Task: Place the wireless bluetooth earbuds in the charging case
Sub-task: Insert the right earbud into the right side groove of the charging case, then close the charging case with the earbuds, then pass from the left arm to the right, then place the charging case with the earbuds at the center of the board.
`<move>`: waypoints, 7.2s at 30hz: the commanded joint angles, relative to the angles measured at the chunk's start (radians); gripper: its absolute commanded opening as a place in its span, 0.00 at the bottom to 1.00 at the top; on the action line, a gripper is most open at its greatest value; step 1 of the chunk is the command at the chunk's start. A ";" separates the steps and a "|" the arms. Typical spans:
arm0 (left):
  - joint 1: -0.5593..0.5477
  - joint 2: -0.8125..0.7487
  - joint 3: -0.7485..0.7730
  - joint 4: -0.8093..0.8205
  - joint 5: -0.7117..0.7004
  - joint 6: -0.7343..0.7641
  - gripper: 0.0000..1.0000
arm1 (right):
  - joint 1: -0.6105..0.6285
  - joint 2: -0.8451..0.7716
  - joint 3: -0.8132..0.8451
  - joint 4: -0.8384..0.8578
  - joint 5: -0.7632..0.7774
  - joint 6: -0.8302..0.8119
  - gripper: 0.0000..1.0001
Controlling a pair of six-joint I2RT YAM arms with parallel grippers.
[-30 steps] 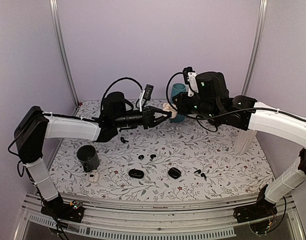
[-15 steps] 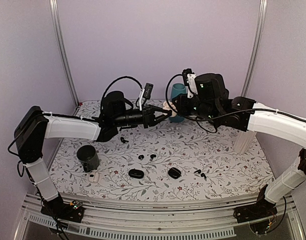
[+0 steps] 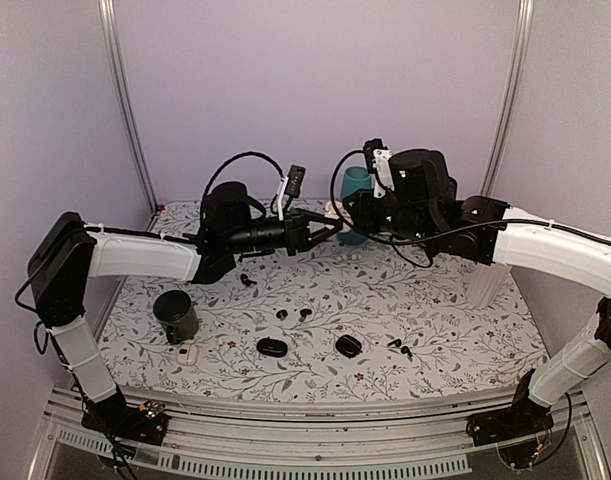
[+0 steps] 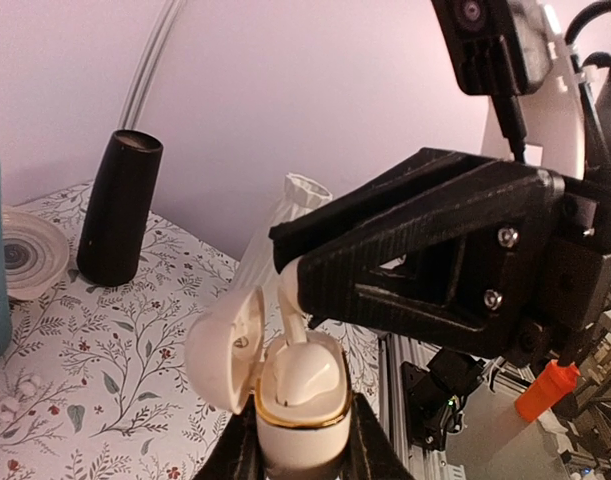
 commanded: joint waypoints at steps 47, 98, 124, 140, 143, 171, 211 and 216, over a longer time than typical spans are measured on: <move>0.001 -0.131 -0.042 0.017 -0.076 0.185 0.00 | -0.059 -0.064 0.054 -0.017 -0.265 0.055 0.51; 0.014 -0.188 -0.012 -0.036 0.121 0.170 0.00 | -0.217 -0.064 -0.118 0.479 -1.234 0.136 0.84; 0.029 -0.156 0.009 0.047 0.192 0.039 0.00 | -0.217 -0.100 -0.176 0.407 -1.044 0.048 0.48; 0.034 -0.134 0.021 0.070 0.207 -0.012 0.02 | -0.218 -0.086 -0.180 0.429 -1.058 0.055 0.16; 0.035 -0.129 0.023 0.069 0.206 -0.014 0.09 | -0.218 -0.089 -0.181 0.427 -1.052 0.054 0.05; 0.049 -0.253 -0.094 -0.115 -0.035 0.179 0.96 | -0.294 -0.165 -0.291 0.156 -0.476 0.087 0.05; 0.055 -0.302 -0.134 -0.163 -0.066 0.191 0.96 | -0.528 0.204 -0.482 0.070 -0.365 0.267 0.11; 0.054 -0.300 -0.133 -0.167 -0.073 0.190 0.96 | -0.532 0.204 -0.485 0.063 -0.364 0.265 0.24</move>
